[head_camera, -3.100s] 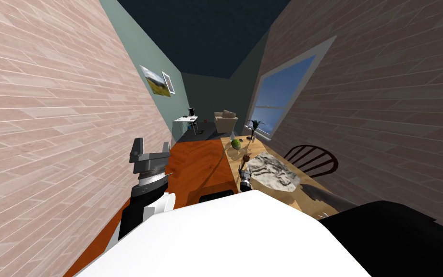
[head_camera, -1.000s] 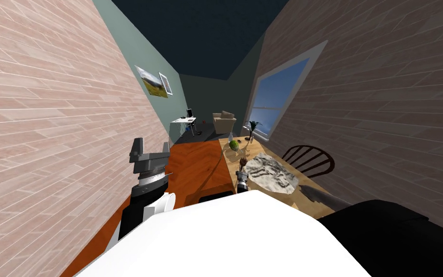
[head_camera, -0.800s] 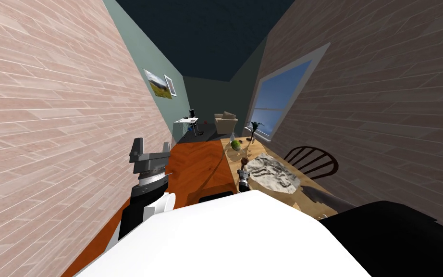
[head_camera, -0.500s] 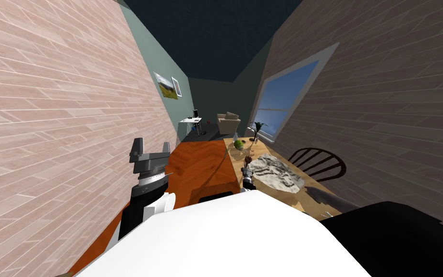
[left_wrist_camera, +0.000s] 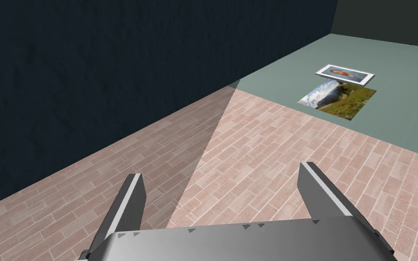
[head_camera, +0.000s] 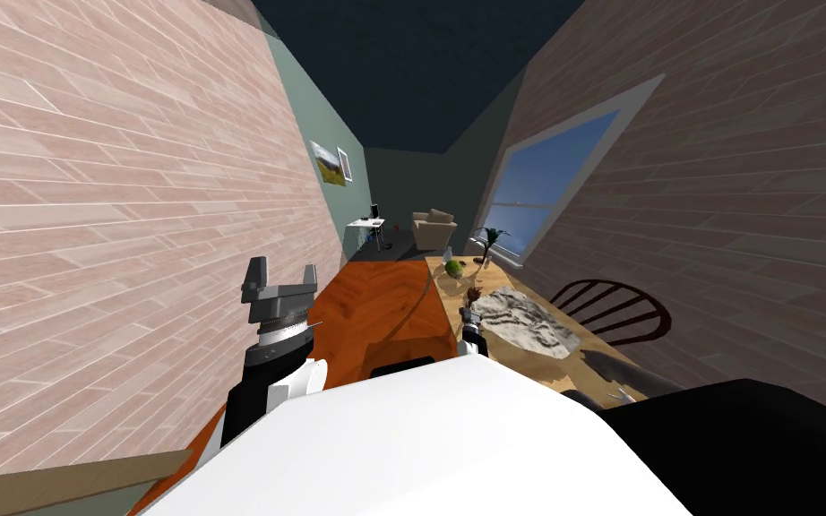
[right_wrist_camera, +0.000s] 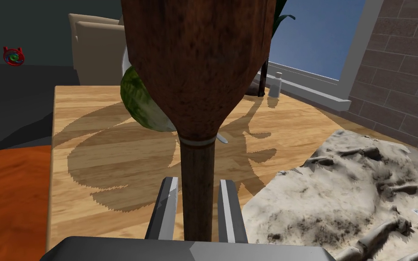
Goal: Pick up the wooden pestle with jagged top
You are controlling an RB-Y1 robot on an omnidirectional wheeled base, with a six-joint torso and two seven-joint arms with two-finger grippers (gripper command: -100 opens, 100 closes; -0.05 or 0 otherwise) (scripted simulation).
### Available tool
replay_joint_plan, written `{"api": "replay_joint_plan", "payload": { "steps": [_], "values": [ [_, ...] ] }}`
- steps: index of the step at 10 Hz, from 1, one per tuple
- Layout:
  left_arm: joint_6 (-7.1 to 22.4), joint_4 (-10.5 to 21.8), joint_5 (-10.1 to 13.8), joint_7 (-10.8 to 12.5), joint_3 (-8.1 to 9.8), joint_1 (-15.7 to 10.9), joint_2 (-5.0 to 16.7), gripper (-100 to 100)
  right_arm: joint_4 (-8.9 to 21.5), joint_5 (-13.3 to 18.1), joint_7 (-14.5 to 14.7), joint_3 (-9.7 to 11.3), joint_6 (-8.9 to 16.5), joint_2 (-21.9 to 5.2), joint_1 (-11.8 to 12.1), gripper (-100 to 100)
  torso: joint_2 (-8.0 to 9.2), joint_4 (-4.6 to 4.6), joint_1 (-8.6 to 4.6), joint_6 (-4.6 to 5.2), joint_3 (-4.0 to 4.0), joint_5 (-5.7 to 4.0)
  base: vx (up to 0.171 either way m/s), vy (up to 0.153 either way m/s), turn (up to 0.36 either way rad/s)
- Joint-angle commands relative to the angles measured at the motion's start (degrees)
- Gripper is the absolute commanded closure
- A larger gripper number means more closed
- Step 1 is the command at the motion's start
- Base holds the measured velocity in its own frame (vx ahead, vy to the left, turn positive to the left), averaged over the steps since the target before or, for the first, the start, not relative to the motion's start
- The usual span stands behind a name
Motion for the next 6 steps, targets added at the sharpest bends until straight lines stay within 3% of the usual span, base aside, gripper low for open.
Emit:
{"api": "replay_joint_plan", "payload": {
  "steps": [1,4,5,6],
  "values": [
    [0.0,0.0,0.0,0.0,0.00,0.0,0.0,0,2.8,0.1,-2.2,-2.9,1.9,-1.3,-2.7,100,0.00,0.00,0.00,0.00,0.00,0.00,-0.082,0.106,0.150],
    [0.0,0.0,0.0,0.0,0.00,0.0,0.0,0,5.1,0.2,-4.4,-7.7,3.5,-2.7,-4.8,100,0.04,0.04,0.05,-0.11,0.03,-0.05,-0.077,0.110,0.122],
    [0.0,0.0,0.0,0.0,0.00,0.0,0.0,0,4.7,0.1,-3.8,-6.6,3.3,-2.4,-4.6,100,-0.01,0.04,0.01,-0.01,0.02,-0.03,-0.013,0.040,-0.008],
    [0.0,0.0,0.0,0.0,0.01,0.0,0.0,0,4.6,0.1,-3.8,-6.9,3.6,-2.5,-4.6,0,-0.12,0.01,-0.20,-0.02,-0.05,-0.09,-0.004,0.009,-0.002]
  ]
}}
